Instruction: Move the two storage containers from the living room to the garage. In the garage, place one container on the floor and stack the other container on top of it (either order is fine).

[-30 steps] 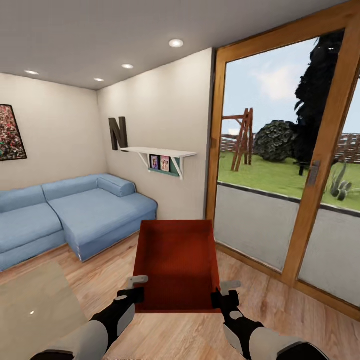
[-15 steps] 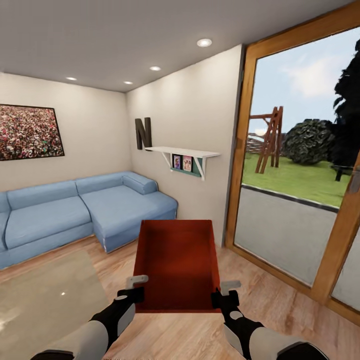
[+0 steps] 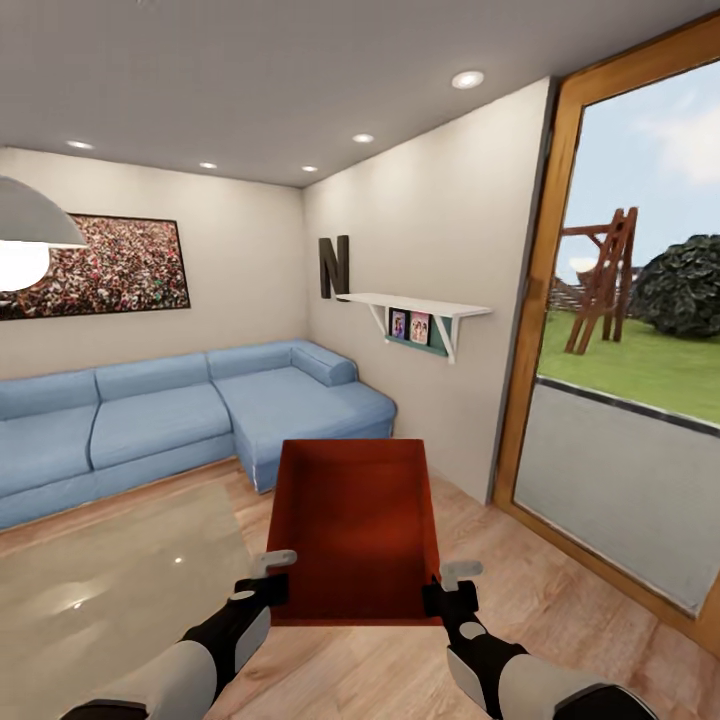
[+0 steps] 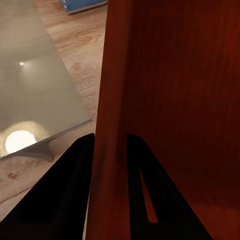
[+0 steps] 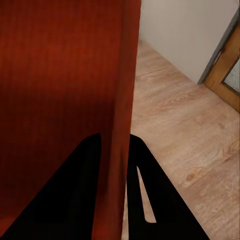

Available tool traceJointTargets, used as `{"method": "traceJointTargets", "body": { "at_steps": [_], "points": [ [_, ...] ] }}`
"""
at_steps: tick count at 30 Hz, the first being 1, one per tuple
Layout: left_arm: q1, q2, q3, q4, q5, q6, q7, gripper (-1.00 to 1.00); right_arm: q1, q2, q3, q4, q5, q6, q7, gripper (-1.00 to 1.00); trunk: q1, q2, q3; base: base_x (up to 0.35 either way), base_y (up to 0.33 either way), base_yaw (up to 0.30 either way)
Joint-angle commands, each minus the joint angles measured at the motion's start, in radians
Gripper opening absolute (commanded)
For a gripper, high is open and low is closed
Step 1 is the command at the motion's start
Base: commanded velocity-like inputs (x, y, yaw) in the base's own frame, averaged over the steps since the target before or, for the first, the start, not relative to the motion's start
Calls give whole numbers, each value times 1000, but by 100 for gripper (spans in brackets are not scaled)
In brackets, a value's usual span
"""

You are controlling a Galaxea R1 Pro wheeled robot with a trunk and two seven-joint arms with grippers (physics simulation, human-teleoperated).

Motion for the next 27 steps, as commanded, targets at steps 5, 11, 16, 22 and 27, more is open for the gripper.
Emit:
{"method": "traceJointTargets", "body": {
  "at_steps": [5, 11, 16, 22, 27],
  "points": [
    [-1, 14, 14, 2, 7, 2, 29, -100, -1, 0, -12, -3, 3, -8, -2, -100, 0, -1, -2, 0, 0, 300],
    [-1, 14, 14, 2, 7, 2, 29, -100, -1, 0, -12, -3, 3, -8, -2, -100, 0, -1, -2, 0, 0, 300],
    [-1, 14, 14, 2, 7, 2, 29, -100, -1, 0, -12, -3, 3, -8, -2, -100, 0, -1, -2, 0, 0, 300],
    [-1, 14, 14, 2, 7, 2, 29, -100, -1, 0, -12, -3, 3, -8, -2, -100, 0, -1, -2, 0, 0, 300],
    [-1, 14, 14, 2, 7, 2, 29, -100, -1, 0, -12, -3, 3, -8, -2, -100, 0, -1, -2, 0, 0, 300]
  ]
}}
